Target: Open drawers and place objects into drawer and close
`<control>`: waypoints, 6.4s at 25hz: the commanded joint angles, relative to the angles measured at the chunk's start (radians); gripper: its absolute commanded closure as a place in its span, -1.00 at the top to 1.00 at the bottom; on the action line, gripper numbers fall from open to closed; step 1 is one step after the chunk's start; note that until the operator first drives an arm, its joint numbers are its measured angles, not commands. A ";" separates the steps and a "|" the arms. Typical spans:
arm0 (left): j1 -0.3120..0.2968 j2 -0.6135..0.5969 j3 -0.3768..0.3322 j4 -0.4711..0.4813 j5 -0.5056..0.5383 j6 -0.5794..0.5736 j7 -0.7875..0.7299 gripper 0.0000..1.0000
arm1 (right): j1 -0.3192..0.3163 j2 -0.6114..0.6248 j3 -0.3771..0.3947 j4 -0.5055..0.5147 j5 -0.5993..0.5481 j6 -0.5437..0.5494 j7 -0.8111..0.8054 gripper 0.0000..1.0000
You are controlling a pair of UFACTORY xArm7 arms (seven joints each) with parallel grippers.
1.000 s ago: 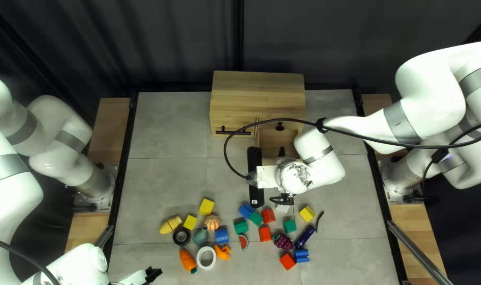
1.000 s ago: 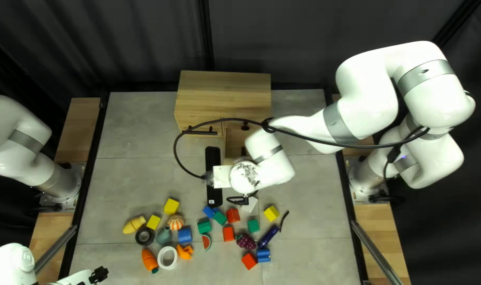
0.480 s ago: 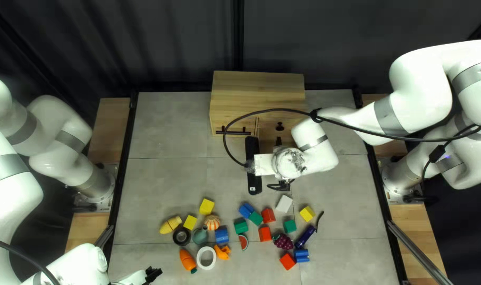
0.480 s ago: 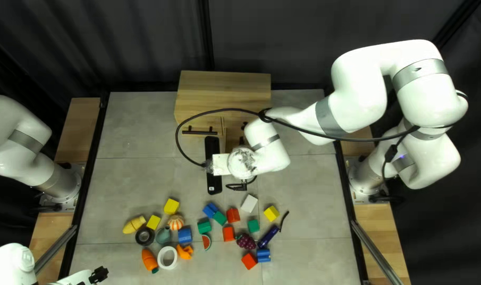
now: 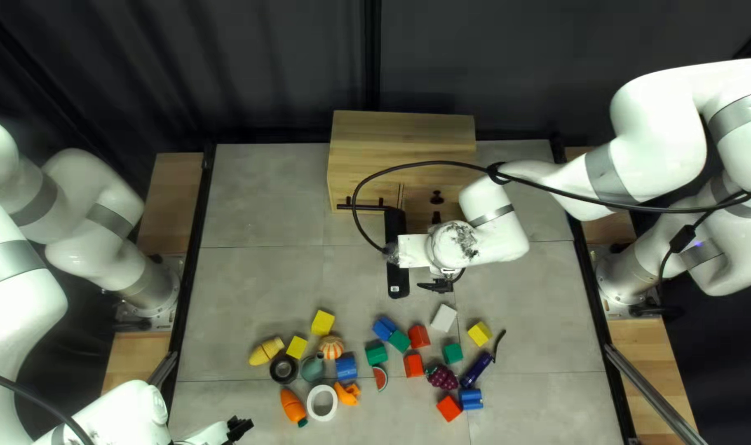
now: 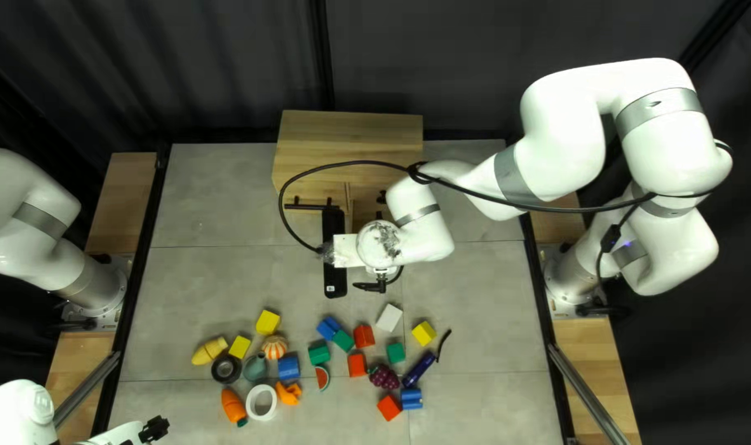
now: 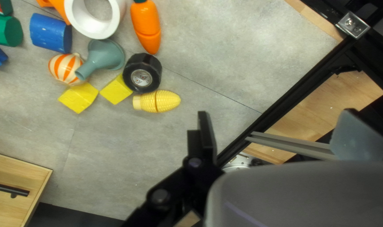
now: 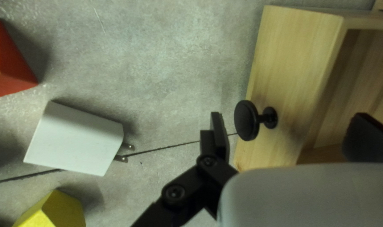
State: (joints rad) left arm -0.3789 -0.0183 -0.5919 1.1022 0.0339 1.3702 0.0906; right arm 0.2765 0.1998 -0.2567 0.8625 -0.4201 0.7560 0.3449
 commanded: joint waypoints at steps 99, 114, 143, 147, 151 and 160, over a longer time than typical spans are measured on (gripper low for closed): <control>0.000 0.000 0.000 0.000 0.000 0.000 0.000 1.00 | 0.086 -0.129 0.097 0.032 0.034 0.163 -0.044 1.00; 0.000 0.000 0.000 0.000 0.000 0.000 0.000 1.00 | 0.098 -0.215 0.110 -0.027 0.037 0.181 -0.101 1.00; 0.000 0.000 0.000 0.000 0.000 0.000 0.000 1.00 | 0.112 -0.056 0.189 -0.008 0.234 0.035 -0.469 1.00; 0.000 0.000 0.000 0.000 0.000 0.000 0.000 1.00 | 0.086 -0.037 0.193 0.003 0.278 0.030 -0.603 1.00; 0.000 0.000 0.000 0.000 0.000 0.000 0.000 1.00 | 0.058 -0.020 0.185 -0.004 0.298 0.002 -0.695 1.00; 0.000 0.000 0.000 0.000 0.000 0.000 0.000 1.00 | 0.018 0.034 0.186 0.005 0.346 -0.046 -0.796 1.00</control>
State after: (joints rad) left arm -0.3789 -0.0183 -0.5919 1.1022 0.0339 1.3702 0.0906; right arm 0.3007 0.2251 -0.0721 0.8678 -0.0832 0.7182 -0.4368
